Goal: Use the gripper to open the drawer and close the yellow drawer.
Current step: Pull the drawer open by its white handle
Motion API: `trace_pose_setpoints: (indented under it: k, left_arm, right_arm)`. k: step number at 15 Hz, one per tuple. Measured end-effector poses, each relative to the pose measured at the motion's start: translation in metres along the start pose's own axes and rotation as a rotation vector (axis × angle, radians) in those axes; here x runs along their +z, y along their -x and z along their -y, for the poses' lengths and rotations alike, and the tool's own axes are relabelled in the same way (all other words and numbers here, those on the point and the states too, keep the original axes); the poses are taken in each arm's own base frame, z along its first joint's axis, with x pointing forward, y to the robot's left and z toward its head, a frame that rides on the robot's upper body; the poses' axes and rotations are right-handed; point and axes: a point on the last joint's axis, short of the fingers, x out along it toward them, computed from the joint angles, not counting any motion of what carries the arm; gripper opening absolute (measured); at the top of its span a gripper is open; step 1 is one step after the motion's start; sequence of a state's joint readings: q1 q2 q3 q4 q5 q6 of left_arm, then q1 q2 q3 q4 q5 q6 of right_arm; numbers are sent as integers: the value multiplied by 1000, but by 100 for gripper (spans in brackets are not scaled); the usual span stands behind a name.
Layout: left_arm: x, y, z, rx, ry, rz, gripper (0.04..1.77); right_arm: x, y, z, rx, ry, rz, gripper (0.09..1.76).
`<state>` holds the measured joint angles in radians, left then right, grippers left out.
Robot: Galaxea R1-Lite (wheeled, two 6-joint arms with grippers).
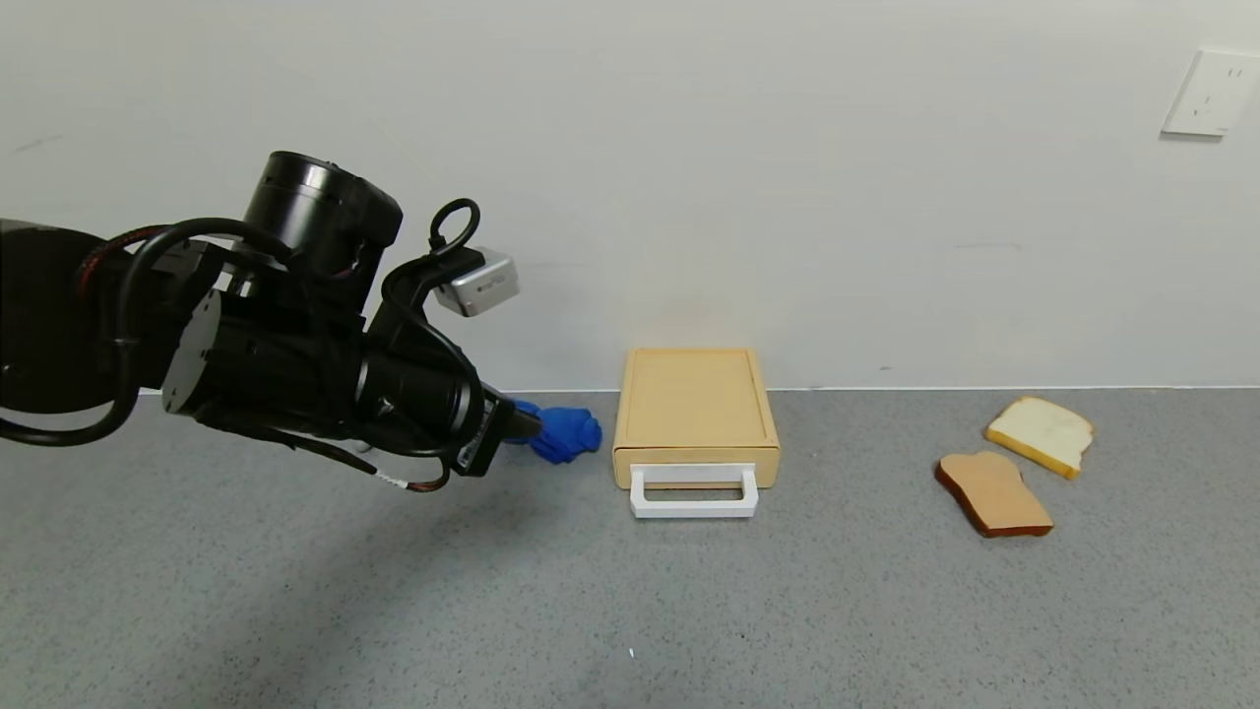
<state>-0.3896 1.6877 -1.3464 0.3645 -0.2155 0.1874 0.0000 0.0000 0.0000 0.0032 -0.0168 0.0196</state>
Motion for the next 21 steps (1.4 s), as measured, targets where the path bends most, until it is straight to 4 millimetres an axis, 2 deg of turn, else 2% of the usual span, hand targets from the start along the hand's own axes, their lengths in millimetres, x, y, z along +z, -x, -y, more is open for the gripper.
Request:
trace_pose_setpoints:
  k: [4, 7, 11, 21]
  left_arm:
    - [10, -5, 4, -18, -19, 10, 11]
    - [20, -18, 12, -52, -46, 2, 11]
    - [33, -48, 22, -96, -101, -8, 11]
    - [46, -130, 38, -232, -306, -118, 11]
  right_arm:
    - [0, 0, 0, 0, 0, 0, 170]
    - [0, 0, 0, 0, 0, 0, 170]
    - [0, 0, 0, 0, 0, 0, 170]
    - [0, 0, 0, 0, 0, 0, 170]
